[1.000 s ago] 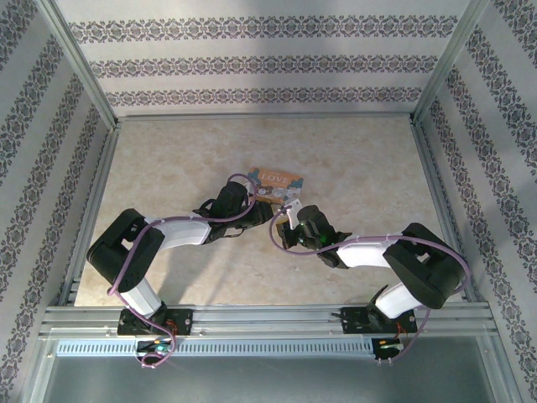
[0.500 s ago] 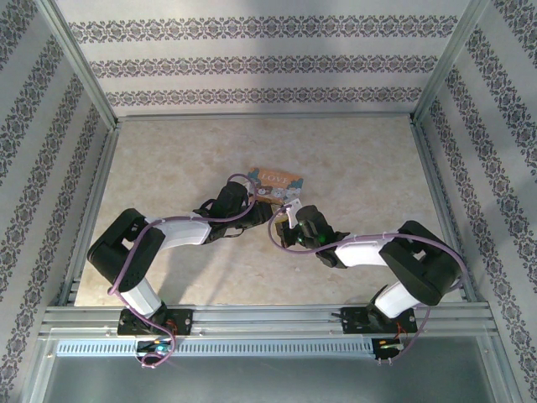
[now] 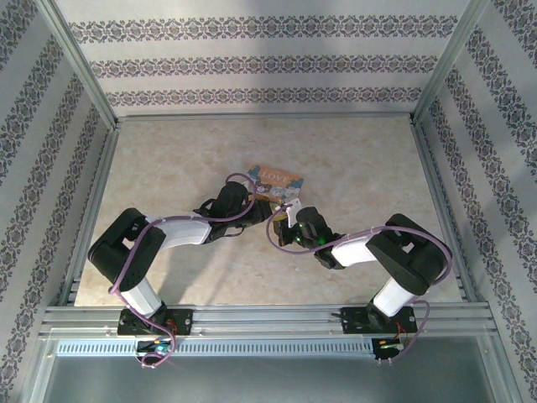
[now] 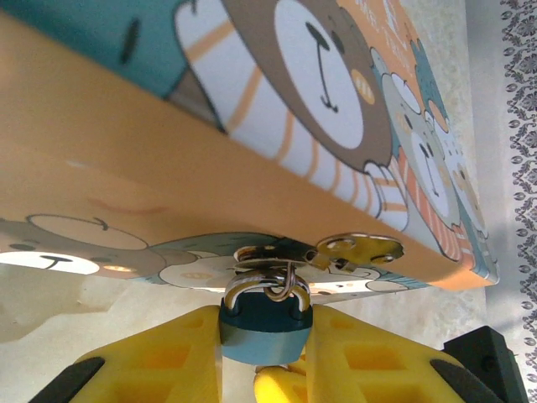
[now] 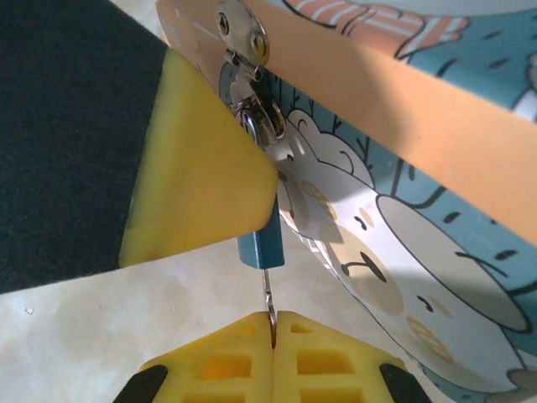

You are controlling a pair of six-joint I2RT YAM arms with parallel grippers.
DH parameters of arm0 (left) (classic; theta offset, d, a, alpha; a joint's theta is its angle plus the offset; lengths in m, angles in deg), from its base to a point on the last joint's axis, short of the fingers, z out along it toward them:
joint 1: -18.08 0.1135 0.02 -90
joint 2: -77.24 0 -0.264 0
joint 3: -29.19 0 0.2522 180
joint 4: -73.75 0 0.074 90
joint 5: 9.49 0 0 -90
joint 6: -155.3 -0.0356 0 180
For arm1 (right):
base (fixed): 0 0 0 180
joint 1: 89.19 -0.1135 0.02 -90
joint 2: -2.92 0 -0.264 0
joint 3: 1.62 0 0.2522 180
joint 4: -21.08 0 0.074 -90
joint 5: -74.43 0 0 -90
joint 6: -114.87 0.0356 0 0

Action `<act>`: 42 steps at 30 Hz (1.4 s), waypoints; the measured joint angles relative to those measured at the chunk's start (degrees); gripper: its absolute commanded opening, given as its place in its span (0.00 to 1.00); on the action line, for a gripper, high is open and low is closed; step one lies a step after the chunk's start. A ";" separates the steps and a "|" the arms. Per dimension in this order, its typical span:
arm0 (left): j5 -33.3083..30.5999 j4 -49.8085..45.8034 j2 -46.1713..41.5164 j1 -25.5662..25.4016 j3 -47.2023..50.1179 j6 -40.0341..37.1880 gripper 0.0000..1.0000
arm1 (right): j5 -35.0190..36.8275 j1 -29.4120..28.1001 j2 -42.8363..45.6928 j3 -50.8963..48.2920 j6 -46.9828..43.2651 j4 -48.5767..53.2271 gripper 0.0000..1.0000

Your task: Unlock a padlock with a key

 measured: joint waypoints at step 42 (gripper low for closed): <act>0.26 5.68 6.82 0.15 0.48 1.29 0.36 | 5.44 -1.14 -15.76 -2.23 14.56 -24.15 0.00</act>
